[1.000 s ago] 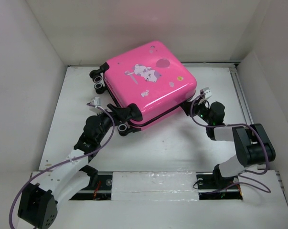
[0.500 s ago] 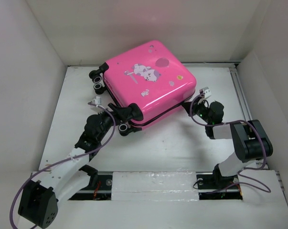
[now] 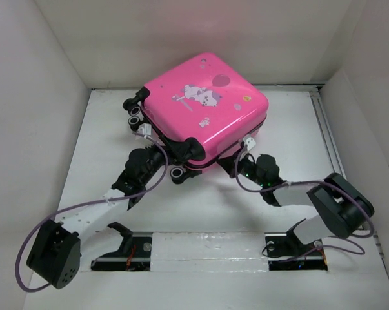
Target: Pack the luggage
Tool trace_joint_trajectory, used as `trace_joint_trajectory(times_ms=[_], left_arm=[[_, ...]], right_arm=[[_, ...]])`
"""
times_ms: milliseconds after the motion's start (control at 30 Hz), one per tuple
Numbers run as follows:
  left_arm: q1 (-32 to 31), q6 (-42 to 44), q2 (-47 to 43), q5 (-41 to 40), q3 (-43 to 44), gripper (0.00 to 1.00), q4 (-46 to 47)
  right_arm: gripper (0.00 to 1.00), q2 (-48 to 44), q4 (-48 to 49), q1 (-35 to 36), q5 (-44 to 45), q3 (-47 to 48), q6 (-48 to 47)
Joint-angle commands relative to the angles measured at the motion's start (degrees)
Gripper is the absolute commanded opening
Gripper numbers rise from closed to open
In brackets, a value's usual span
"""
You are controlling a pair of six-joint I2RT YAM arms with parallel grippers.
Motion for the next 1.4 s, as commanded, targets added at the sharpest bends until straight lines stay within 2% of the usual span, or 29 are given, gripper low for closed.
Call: trace_joint_trajectory(times_ms=[0,33,67,100,133,233,367,500,533,600,633,667,700,800,867,900,967,1033,1067,1133,1167,1200,1267,1333,1367], left_arm=[[-3.0,-0.9,2.3,1.1,5.3,0.0,7.1],[-4.0,-0.9,2.9,1.1,5.8,0.0,7.2],[-5.9,-0.9,4.2,1.1,7.2,0.0,7.2],[-5.9,-0.9,4.2,1.1,8.0,0.0,7.2],[-8.6,-0.3,5.6,-0.1,8.8,0.0,7.7],[-14.4,-0.3,8.3,-0.7,11.9,0.0,8.4],[-19.6,-0.3,9.7,-2.3,14.4,0.0,8.9],[-20.3,-1.9,8.3,-3.6,14.4,0.0,8.7],[-20.3,-1.9,8.3,-4.1,14.4,0.03,8.0],[-20.3,-0.1,5.9,-6.1,14.4,0.31,5.8],[-20.3,1.0,5.1,-7.3,14.4,0.46,4.6],[-20.3,4.3,4.0,-8.9,15.0,0.57,3.4],[-20.3,6.1,1.6,-15.5,15.5,0.74,-0.1],[-18.6,9.6,-1.4,-25.3,17.6,0.91,-3.8],[-13.4,9.6,-2.5,-27.5,18.5,0.99,-6.5],[-11.4,9.6,-2.5,-27.5,19.2,0.99,-7.5],[-5.7,7.6,-0.9,-29.4,22.8,0.99,-13.6],[-0.4,6.0,0.9,-25.5,24.7,0.99,-16.1],[5.7,3.6,3.3,-20.1,25.2,0.99,-16.7],[13.1,0.0,6.4,-11.9,25.2,0.99,-16.7],[20.6,-2.1,9.7,-3.1,24.0,0.99,-15.1],[23.6,-5.9,10.8,0.0,22.9,0.99,-13.4],[26.9,-8.0,11.5,1.4,18.9,0.99,-9.4],[28.5,-8.0,12.6,-2.6,18.9,0.99,-8.1],[28.5,-5.2,13.2,-3.6,19.8,0.99,-8.1]], right_arm=[[0.0,-5.0,-2.9,8.3,2.6,-1.0,1.6],[0.0,-5.9,-4.0,10.7,4.0,-1.6,1.6],[0.0,-7.3,-5.1,16.0,6.9,-1.6,2.9],[0.0,-7.4,-5.1,16.0,6.9,-1.6,2.9],[0.0,-7.4,-5.6,21.4,10.4,-1.1,3.7],[0.0,-4.9,-3.4,28.9,15.2,0.3,6.2],[0.0,1.2,5.1,33.2,15.8,1.5,10.0],[0.0,2.7,8.9,35.2,20.1,-0.2,11.6],[0.02,1.3,8.9,35.2,20.7,-0.7,11.6],[0.19,-1.3,5.4,35.2,23.0,-1.8,11.6],[0.36,-2.8,3.4,35.2,23.7,-2.6,11.6],[0.42,-6.1,1.1,35.2,23.7,-2.6,10.7],[0.46,-7.8,-3.6,35.7,25.1,-2.6,10.0],[0.54,-13.8,-9.9,36.2,26.8,-3.2,7.4],[0.58,-16.3,-15.6,36.2,26.8,-2.5,6.2],[0.59,-18.9,-17.7,36.2,26.8,-1.6,5.0],[0.59,-21.3,-23.7,36.2,27.5,-0.2,4.3],[0.56,-24.9,-27.8,36.2,29.1,1.0,3.6],[0.53,-26.2,-32.1,36.2,30.9,2.6,2.6],[0.33,-29.1,-36.1,36.2,32.4,4.6,1.0],[0.21,-30.0,-39.9,36.2,33.1,5.9,0.3],[0.04,-30.8,-41.6,36.2,33.1,8.1,-0.4],[0.0,-33.1,-45.2,36.2,34.4,10.0,-1.8],[0.0,-35.0,-48.7,36.2,35.5,10.8,-1.8],[0.01,-37.0,-49.5,35.3,36.2,10.8,-1.8]])
